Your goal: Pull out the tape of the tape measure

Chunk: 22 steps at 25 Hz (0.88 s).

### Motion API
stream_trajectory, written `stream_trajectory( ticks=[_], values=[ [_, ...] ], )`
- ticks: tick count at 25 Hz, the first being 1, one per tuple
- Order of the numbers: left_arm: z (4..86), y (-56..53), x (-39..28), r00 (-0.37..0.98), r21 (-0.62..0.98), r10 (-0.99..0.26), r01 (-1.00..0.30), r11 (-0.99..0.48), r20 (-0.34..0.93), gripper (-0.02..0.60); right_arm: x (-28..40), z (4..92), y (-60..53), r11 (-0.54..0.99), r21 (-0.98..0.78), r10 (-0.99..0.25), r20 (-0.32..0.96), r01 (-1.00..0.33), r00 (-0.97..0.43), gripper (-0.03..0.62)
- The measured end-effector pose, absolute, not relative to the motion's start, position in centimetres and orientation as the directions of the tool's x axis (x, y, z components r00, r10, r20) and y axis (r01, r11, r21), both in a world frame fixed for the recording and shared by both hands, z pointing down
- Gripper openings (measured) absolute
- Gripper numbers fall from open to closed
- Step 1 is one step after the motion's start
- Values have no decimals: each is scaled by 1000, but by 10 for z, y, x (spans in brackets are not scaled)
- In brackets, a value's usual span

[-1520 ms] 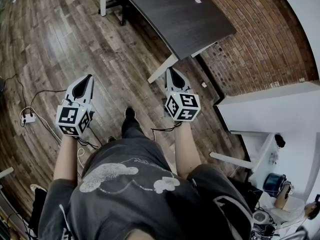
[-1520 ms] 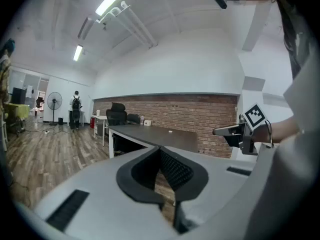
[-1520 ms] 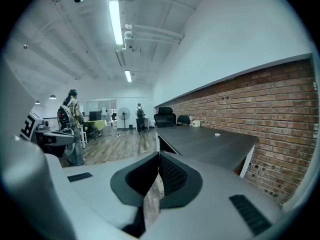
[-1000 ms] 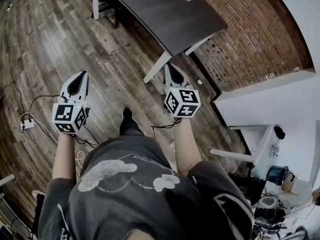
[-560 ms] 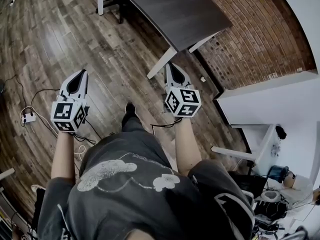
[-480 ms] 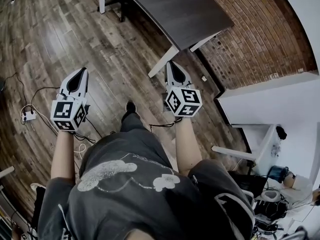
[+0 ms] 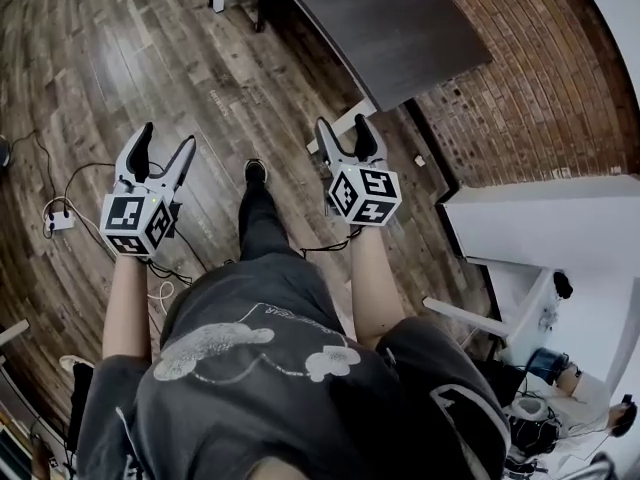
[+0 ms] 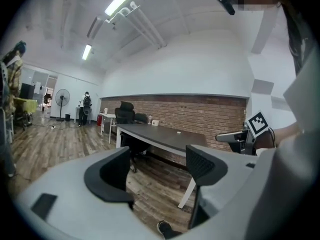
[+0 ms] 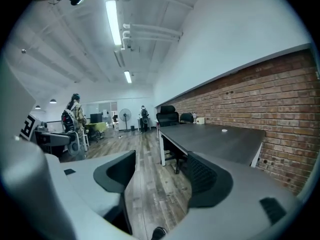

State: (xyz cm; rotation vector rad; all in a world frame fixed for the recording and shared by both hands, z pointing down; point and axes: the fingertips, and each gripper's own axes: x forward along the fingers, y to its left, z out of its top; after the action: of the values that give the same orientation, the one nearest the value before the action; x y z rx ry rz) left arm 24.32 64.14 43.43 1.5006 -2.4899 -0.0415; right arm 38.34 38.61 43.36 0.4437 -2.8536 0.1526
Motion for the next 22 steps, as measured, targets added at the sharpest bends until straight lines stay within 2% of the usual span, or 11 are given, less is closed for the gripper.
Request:
stream_trajectory(
  ticks=[7, 15, 22],
  values=[
    [442, 559, 147, -445, 158, -870, -863, 480, 213, 364, 305, 450, 279, 922, -94, -333, 301, -375, -894, 313],
    [427, 407, 35, -421, 150, -878, -876, 458, 228, 367, 210, 441, 125, 898, -125, -367, 318, -422, -874, 313],
    [411, 290, -28, -365, 118, -905, -911, 396, 218, 368, 172, 442, 19, 856, -152, -430, 324, -495, -843, 312]
  ],
)
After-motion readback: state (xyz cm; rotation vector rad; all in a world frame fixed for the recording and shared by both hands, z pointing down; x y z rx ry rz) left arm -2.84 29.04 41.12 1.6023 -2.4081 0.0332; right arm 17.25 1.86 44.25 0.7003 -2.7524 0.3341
